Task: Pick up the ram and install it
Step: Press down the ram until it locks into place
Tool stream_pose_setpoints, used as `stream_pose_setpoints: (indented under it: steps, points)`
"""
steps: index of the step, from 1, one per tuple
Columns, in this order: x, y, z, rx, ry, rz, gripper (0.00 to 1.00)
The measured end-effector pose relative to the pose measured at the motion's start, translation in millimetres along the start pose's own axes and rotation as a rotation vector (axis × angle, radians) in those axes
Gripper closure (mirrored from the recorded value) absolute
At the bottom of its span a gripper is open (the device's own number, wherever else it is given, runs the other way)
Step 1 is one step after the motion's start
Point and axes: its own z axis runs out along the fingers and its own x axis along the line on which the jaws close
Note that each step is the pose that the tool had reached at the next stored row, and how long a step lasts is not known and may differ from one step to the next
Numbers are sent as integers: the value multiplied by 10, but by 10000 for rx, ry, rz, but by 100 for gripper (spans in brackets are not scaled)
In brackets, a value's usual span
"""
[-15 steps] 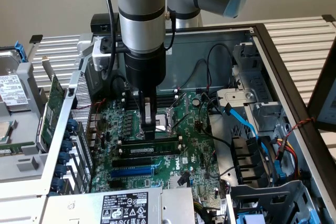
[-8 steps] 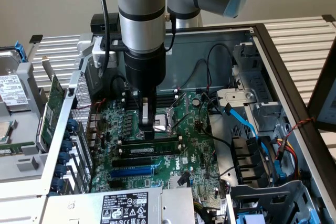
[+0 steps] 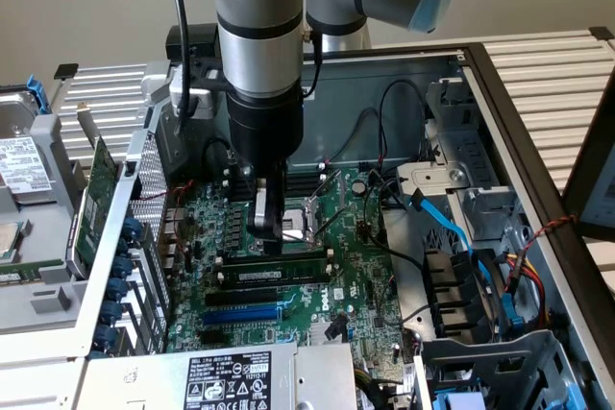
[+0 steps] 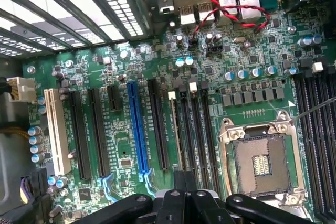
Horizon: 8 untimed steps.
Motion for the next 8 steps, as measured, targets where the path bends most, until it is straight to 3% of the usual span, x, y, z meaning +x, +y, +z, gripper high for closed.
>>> stream_pose_setpoints:
  steps: [8]
  points:
    - [0, 0, 0, -46, -30, 1022, 89]
